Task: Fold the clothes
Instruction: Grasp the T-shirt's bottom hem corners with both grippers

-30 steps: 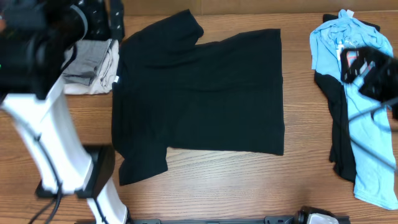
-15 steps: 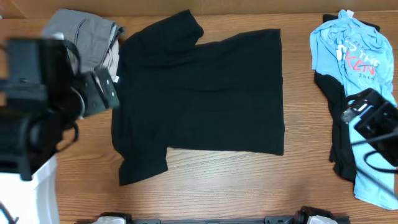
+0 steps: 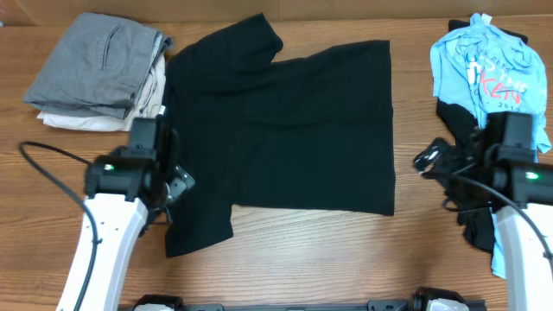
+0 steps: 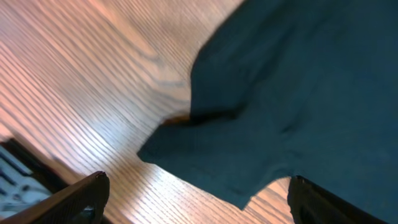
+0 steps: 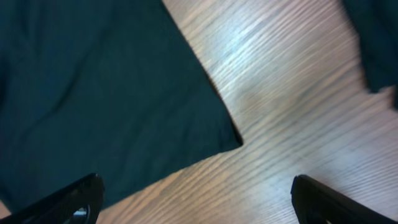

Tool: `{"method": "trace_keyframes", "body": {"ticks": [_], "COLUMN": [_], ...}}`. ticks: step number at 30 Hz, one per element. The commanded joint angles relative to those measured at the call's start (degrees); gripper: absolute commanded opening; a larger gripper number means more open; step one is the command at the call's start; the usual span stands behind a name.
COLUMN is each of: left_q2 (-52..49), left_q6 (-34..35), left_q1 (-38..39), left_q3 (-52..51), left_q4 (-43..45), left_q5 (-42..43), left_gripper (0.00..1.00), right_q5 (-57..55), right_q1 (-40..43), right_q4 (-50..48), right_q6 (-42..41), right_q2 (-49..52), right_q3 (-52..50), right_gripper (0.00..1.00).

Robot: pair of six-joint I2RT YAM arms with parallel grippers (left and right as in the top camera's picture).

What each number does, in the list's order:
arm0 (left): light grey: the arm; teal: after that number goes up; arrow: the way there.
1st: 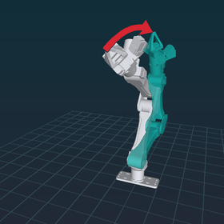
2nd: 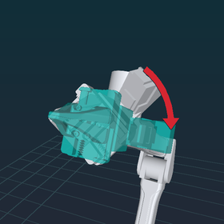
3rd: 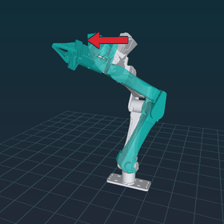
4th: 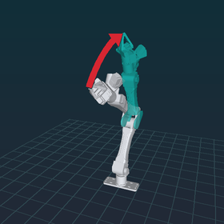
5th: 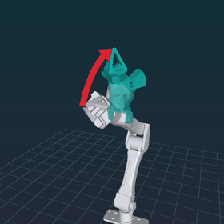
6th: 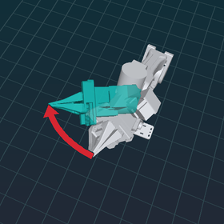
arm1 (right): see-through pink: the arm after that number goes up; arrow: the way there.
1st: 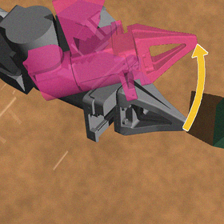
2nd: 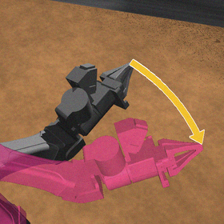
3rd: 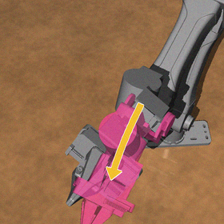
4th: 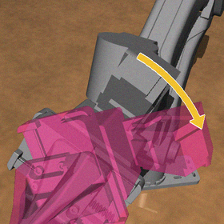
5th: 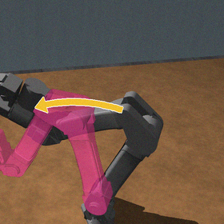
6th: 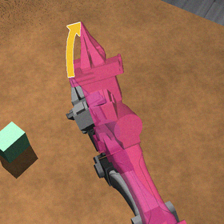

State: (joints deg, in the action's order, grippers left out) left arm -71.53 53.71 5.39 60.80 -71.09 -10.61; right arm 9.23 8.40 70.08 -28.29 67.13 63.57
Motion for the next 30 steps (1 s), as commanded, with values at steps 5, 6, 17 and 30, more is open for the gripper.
{"method": "trace_keyframes", "body": {"ticks": [5,6,17,30], "left_q2": [0.7,0.7,-0.5,-6.7], "left_q6": [12.9,13.5,3.5,-25.2], "left_q1": [-3.6,-4.1,-6.1,-6.0], "left_q3": [-15.7,-17.2,-25.7,-25.7], "left_q4": [9.2,10.3,25.2,29.4], "left_q5": [4.8,4.8,6.1,18.7], "left_gripper": [0.88,0.88,0.8,0.59], "right_q5": [2.9,2.9,0.6,-3.2], "right_q1": [-3.5,-3.8,-12.0,-15.3], "right_q4": [-11.5,-12.7,-21.4,-19.2], "right_q6": [-1.1,-1.4,-4.0,-12.5], "right_q2": [2.8,3.4,12.3,16.9], "right_q3": [-12.9,-13.9,-16.4,-16.4], "right_gripper": [0.93,0.93,0.87,0.88]}}
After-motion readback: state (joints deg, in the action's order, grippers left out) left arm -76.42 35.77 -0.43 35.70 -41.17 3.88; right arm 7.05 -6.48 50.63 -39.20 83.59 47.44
